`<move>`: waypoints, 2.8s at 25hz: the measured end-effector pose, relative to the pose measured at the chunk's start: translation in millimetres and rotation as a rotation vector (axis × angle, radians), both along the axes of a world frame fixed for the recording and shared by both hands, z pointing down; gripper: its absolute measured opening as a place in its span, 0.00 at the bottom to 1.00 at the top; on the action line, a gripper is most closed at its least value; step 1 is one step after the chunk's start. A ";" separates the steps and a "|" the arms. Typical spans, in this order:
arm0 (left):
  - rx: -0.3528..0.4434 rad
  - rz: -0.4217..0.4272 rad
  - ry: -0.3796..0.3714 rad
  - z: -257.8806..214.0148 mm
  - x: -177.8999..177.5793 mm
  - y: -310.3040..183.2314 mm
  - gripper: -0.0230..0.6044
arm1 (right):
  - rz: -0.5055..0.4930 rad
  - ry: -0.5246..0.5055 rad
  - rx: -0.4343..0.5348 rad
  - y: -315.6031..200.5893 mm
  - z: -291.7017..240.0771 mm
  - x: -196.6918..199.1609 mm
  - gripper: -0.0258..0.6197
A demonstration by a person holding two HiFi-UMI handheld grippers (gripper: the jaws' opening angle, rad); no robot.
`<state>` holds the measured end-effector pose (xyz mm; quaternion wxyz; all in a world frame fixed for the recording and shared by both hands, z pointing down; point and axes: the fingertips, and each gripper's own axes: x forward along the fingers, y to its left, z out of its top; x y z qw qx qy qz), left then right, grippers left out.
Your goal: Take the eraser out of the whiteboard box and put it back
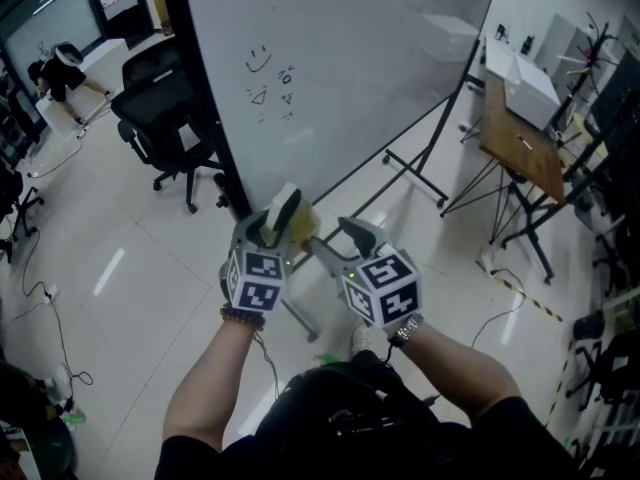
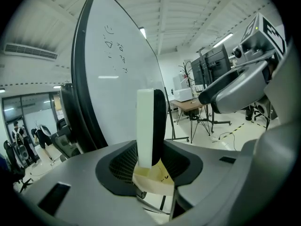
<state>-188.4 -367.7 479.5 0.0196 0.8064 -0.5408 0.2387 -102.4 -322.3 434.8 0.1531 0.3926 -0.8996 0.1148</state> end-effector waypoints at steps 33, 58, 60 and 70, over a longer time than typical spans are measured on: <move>-0.061 -0.078 -0.111 34.3 0.0 -33.8 0.33 | -0.085 -0.010 -0.034 -41.8 15.5 0.9 0.47; -0.041 -0.004 0.006 14.9 10.5 11.7 0.28 | -0.029 0.001 0.002 -8.6 7.8 -4.6 0.41; -0.035 -0.001 0.013 12.0 10.7 16.7 0.28 | -0.029 0.007 0.011 -4.6 4.5 -6.3 0.39; -0.020 -0.022 0.023 2.2 12.8 41.1 0.22 | -0.049 0.014 0.027 14.7 -1.3 -5.8 0.31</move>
